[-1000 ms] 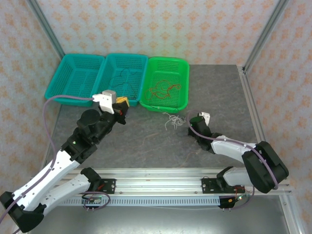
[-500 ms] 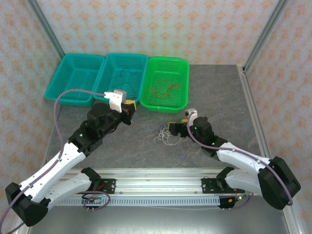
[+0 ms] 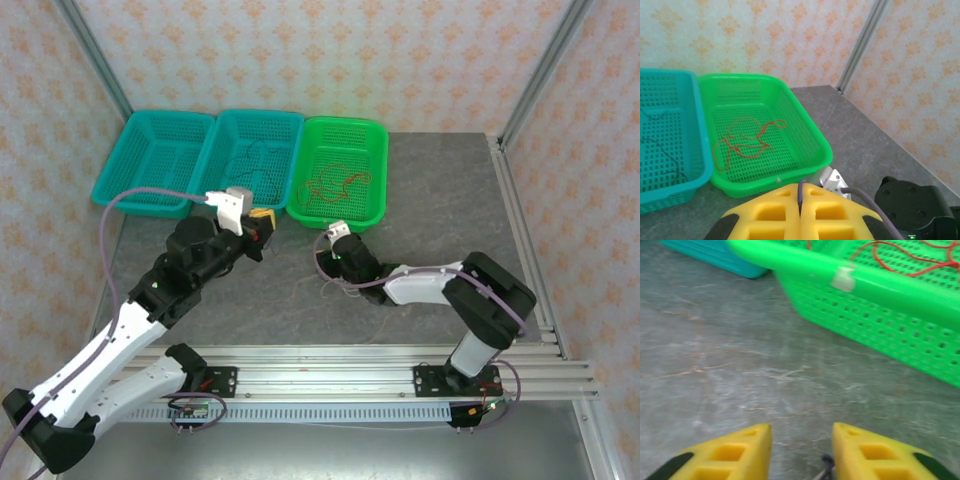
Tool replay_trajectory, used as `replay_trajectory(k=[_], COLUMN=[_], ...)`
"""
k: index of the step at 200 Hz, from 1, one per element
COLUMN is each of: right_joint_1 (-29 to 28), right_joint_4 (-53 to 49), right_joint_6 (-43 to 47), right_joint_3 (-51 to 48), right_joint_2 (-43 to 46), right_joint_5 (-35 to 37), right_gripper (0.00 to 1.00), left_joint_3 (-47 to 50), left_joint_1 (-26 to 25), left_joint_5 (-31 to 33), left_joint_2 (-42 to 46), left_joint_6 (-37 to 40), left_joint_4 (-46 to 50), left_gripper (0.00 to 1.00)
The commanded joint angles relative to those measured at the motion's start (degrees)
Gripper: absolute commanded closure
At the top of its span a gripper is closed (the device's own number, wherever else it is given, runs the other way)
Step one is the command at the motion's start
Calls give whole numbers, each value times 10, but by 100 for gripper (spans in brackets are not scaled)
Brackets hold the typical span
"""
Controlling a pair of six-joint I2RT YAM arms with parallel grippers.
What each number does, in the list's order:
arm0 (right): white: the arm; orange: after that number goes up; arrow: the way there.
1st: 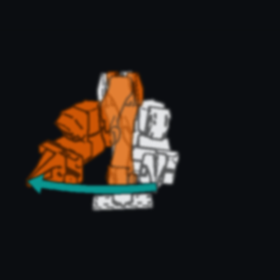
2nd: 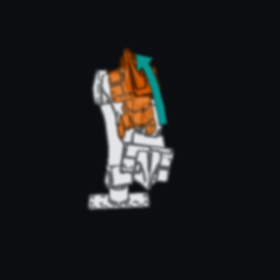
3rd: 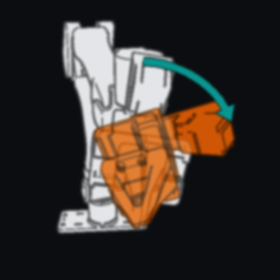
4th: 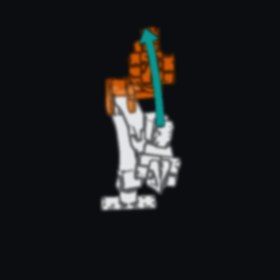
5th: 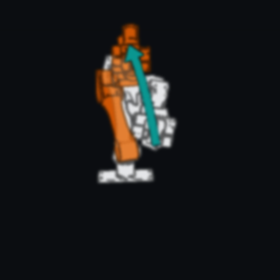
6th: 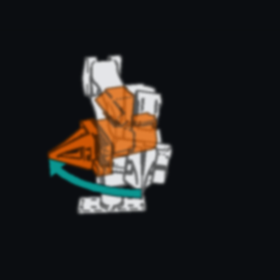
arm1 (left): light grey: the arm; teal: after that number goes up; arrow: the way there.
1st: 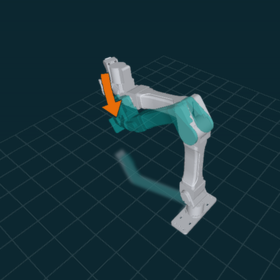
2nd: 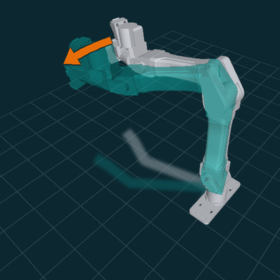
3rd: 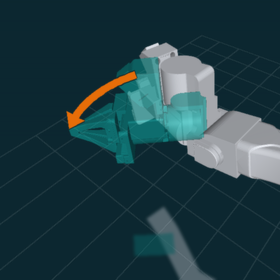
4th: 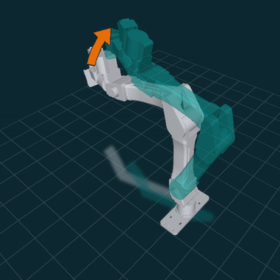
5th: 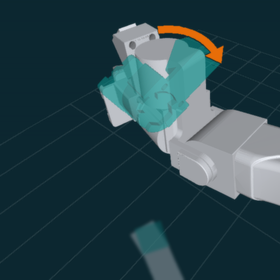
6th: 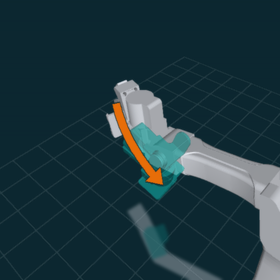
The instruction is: Untangle the cables
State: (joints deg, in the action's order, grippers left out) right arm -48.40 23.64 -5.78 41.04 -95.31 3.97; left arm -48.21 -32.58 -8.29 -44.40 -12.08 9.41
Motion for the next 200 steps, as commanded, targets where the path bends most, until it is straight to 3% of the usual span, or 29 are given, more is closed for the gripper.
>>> replay_trajectory(k=[1, 24, 36, 67, 92, 106, 119, 152, 167, 200], right_joint_1=[0, 11, 30, 106, 160, 174, 173, 173, 174, 174], right_joint_4=[-36, -55, -67, -78, -92, -86, -72, -83, -102, -114], right_joint_6=[-46, -127, -186, -324, -361, -344, -297, -202, -191, -174], right_joint_3=[-3, -45, -75, -162, -205, -220, -224, -197, -180, -150], right_joint_2=[0, 15, 32, 92, 161, 208, 249, 332, 363, 410], right_joint_5=[84, 121, 129, 133, 130, 128, 112, 52, 42, 1], right_gripper=[71, 69, 68, 71, 77, 92, 100, 100, 100, 100], left_joint_3=[-30, -52, -61, -58, -44, -38, -32, 15, 59, 177], left_joint_1=[4, 5, 9, 22, 27, 31, 34, 35, 34, 34], left_joint_5=[119, 292, 343, 349, 353, 335, 279, 125, 109, 108], left_joint_2=[55, 88, 94, 96, 97, 93, 81, 33, 20, 26], left_joint_6=[23, 35, 50, 59, 48, 45, 45, 16, -11, -75], left_joint_4=[31, 88, 110, 122, 117, 114, 106, 80, 56, -28], left_gripper=[100, 100, 100, 100, 100, 100, 100, 100, 100, 78])
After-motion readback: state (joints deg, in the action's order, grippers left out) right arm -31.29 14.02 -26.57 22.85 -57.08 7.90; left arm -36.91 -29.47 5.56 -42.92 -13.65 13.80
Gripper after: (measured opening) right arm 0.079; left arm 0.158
